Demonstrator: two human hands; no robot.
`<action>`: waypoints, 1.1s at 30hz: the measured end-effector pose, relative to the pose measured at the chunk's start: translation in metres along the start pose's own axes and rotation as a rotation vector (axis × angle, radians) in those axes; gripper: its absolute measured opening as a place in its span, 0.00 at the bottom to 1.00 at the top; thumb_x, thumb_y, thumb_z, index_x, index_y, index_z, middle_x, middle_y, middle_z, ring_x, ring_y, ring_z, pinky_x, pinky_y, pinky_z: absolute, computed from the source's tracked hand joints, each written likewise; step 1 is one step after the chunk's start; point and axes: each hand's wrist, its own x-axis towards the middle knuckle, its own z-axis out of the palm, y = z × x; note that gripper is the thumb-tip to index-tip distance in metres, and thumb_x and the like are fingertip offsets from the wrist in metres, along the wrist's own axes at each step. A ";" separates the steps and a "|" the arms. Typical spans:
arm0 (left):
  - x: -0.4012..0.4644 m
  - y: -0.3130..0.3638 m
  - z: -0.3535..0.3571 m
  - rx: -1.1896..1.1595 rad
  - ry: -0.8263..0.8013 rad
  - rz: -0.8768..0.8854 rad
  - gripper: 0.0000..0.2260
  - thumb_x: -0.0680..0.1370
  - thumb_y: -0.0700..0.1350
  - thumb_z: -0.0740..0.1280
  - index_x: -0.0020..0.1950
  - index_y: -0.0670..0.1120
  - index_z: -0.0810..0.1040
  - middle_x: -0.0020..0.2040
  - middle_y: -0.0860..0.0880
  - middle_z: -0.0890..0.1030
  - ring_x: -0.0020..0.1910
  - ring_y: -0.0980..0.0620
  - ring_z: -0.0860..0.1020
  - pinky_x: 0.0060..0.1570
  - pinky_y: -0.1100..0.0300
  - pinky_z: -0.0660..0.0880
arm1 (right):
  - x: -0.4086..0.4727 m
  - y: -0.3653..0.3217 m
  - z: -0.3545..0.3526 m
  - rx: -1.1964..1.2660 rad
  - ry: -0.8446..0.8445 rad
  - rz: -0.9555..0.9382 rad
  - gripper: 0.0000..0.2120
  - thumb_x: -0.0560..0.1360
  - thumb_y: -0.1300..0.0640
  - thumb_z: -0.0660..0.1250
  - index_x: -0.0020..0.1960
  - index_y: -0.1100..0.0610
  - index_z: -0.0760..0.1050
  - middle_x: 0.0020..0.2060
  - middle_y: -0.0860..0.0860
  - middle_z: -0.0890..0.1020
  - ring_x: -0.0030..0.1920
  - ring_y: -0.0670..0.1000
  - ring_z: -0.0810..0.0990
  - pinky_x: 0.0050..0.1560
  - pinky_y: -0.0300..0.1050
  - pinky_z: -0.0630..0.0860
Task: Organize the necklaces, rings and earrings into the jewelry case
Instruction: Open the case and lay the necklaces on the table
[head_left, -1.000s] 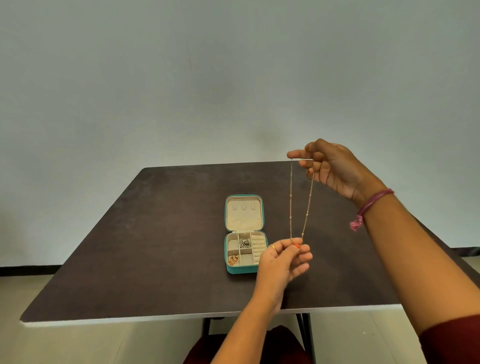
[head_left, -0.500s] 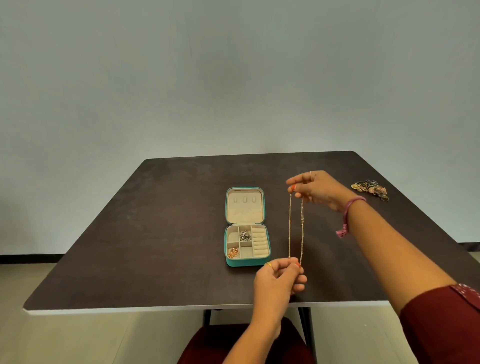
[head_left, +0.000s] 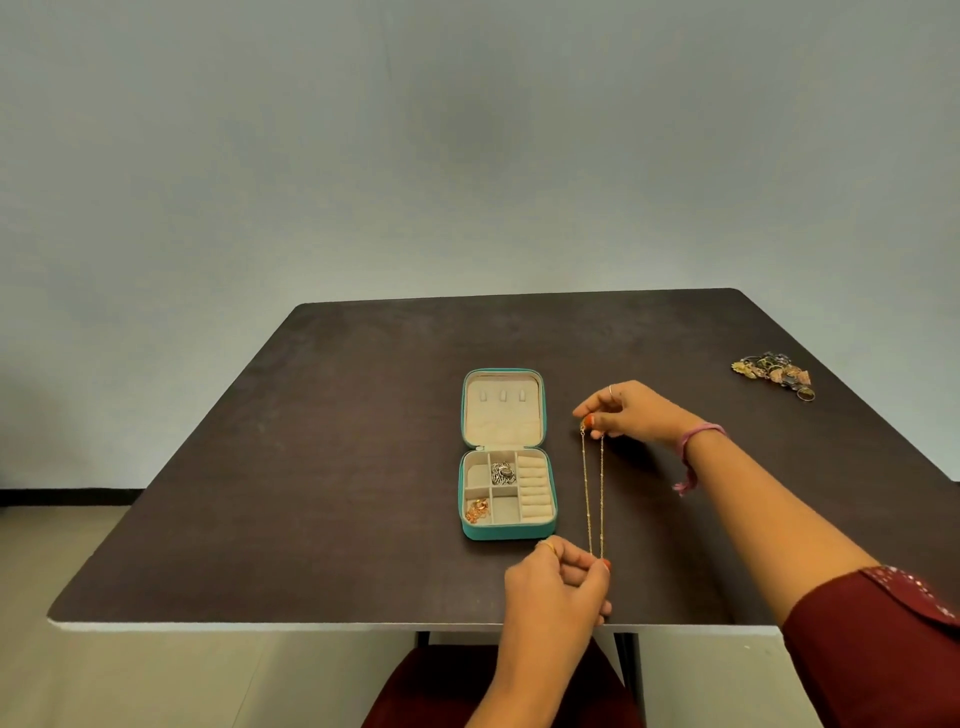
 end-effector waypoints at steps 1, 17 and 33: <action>0.002 0.000 0.000 0.037 -0.002 0.003 0.04 0.76 0.45 0.69 0.45 0.45 0.77 0.32 0.51 0.82 0.33 0.58 0.82 0.40 0.61 0.81 | 0.002 0.001 0.002 -0.037 0.027 -0.029 0.09 0.77 0.63 0.65 0.55 0.55 0.79 0.45 0.48 0.83 0.45 0.45 0.81 0.54 0.39 0.77; 0.017 0.010 0.006 0.489 -0.086 0.026 0.06 0.77 0.52 0.67 0.47 0.50 0.76 0.46 0.49 0.82 0.45 0.54 0.80 0.50 0.60 0.78 | 0.012 -0.006 0.011 -0.261 0.046 -0.052 0.10 0.77 0.61 0.66 0.56 0.55 0.81 0.49 0.46 0.80 0.50 0.45 0.77 0.57 0.38 0.72; 0.005 0.006 0.008 0.540 -0.047 0.145 0.05 0.79 0.50 0.65 0.51 0.52 0.72 0.47 0.52 0.76 0.46 0.55 0.75 0.44 0.67 0.69 | 0.012 -0.009 0.016 -0.211 0.097 0.055 0.09 0.76 0.60 0.66 0.55 0.56 0.80 0.53 0.51 0.82 0.51 0.47 0.78 0.58 0.41 0.72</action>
